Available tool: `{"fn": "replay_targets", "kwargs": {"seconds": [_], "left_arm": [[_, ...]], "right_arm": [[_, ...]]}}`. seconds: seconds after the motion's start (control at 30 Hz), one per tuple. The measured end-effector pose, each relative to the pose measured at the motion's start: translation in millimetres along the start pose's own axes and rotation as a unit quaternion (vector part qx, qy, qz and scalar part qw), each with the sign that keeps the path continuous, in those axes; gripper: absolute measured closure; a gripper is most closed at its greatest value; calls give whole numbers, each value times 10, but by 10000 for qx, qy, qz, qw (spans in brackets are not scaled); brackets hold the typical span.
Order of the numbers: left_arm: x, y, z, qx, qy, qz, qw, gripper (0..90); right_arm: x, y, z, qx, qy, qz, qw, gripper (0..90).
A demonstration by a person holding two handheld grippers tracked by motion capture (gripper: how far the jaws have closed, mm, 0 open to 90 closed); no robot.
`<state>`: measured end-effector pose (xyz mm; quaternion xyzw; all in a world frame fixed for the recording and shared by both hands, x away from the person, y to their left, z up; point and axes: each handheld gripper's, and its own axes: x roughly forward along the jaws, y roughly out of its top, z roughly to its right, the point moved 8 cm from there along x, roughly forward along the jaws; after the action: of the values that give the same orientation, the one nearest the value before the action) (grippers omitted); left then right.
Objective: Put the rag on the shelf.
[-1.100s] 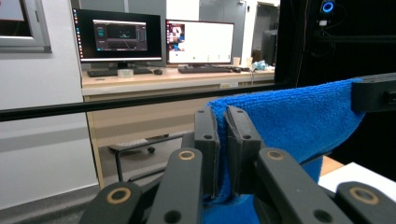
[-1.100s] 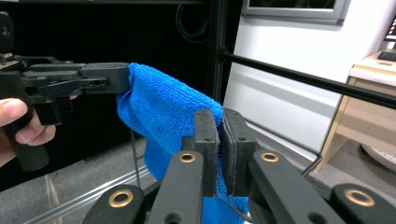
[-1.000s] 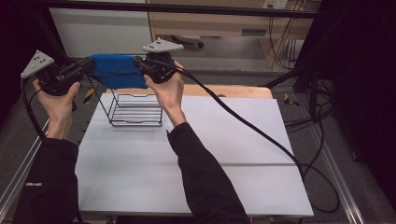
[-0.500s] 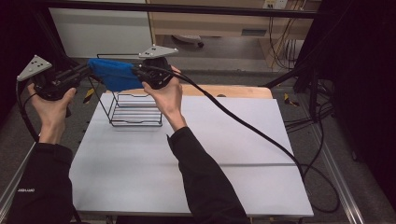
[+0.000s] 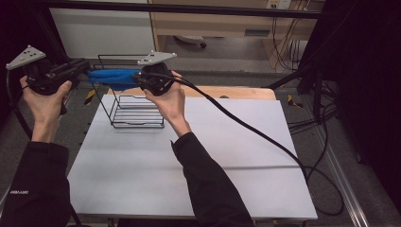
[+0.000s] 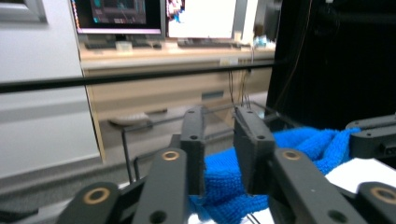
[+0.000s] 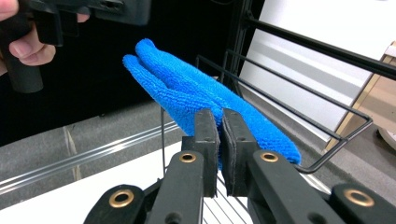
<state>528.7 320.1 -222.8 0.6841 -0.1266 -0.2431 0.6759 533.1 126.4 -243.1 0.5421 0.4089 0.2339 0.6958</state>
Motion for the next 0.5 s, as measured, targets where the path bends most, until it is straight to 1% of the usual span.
{"fn": "replay_targets", "kwargs": {"seconds": [0.1,0.2,0.3,0.43,0.5], "left_arm": [[62,-122,34,-13,-106,-363,9993,826],[102,-241,45,-42,-212,-590,9980,868],[123,-336,55,-63,-311,-725,9969,899],[150,-437,62,-40,-350,-908,9952,900],[156,-466,65,-39,-359,-946,9949,900]], "right_arm": [[7,-31,-11,-53,46,-104,9999,861],[21,-62,-20,-111,73,-185,9997,856],[32,-86,-21,-160,81,-266,9995,850],[49,-103,-14,-158,86,-334,9993,845],[58,-114,-9,-180,60,-367,9991,842]]}}
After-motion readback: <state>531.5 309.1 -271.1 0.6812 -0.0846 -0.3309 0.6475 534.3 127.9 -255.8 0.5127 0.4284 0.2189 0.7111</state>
